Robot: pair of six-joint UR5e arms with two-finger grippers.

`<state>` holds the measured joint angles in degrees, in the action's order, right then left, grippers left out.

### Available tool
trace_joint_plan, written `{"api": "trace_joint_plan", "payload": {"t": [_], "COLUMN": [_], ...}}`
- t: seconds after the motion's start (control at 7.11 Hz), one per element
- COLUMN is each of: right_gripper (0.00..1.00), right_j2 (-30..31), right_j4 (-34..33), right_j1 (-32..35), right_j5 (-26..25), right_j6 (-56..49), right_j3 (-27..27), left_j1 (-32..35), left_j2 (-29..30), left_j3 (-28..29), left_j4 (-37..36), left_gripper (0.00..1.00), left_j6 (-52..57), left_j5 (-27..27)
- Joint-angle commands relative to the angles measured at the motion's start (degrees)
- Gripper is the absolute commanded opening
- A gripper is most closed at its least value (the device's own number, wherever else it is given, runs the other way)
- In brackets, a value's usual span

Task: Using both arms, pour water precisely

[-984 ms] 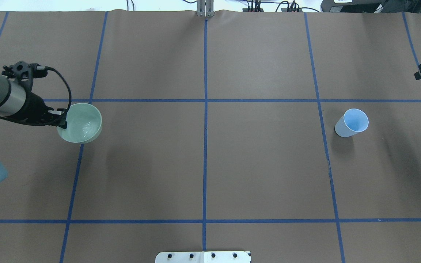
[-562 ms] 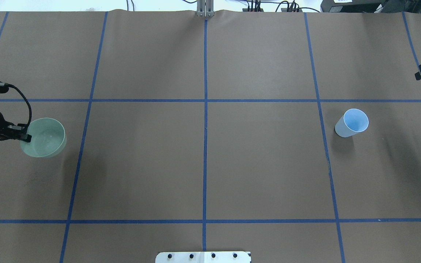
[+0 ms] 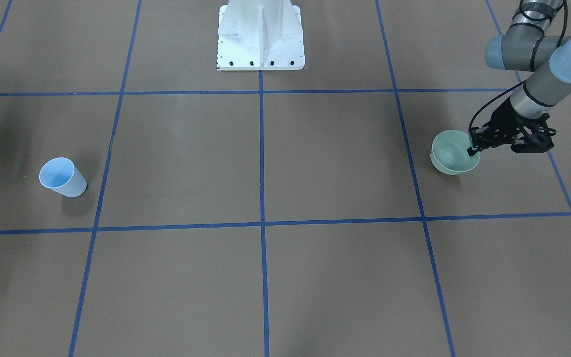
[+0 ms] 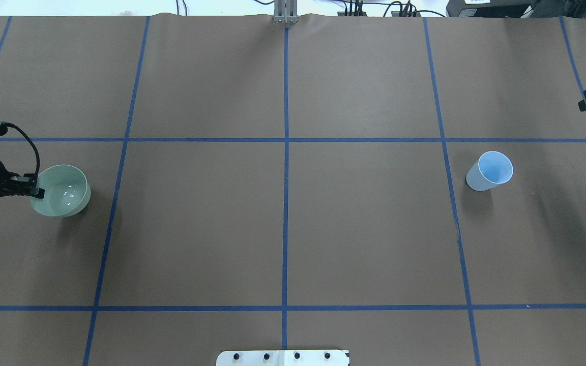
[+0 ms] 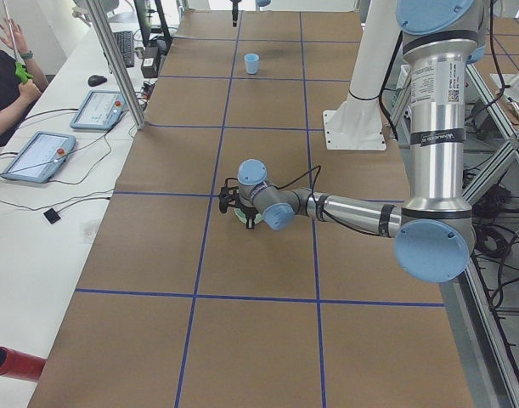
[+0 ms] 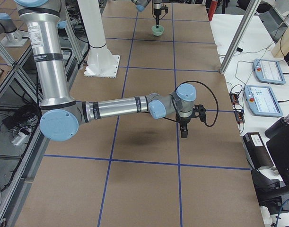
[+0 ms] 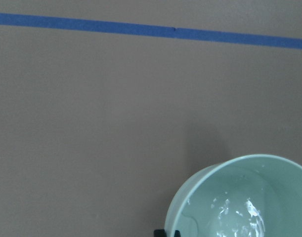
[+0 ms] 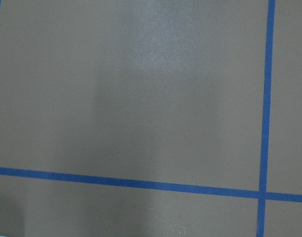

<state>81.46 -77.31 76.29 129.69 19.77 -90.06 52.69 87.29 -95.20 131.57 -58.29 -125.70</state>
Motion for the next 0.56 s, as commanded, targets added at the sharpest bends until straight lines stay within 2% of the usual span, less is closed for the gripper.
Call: {"api": "trace_joint_plan", "payload": {"t": [0.0,0.42], "right_gripper": [1.00,1.00], "right_j2": [-0.16,0.89], "right_j4": [-0.03,0.84], "right_j1": [0.00,0.00], "right_j5": [-0.05,0.04], "right_j6": [-0.09,0.00], "right_j3": [0.23,-0.29], "left_j1": [-0.13,0.57], "left_j2": [0.60,0.43], "left_j3": [0.72,-1.81], "left_j4": [1.23,0.62], "left_gripper": [0.99,1.00], "left_j6": [-0.95,-0.77], "left_j5": [0.02,-0.24]}}
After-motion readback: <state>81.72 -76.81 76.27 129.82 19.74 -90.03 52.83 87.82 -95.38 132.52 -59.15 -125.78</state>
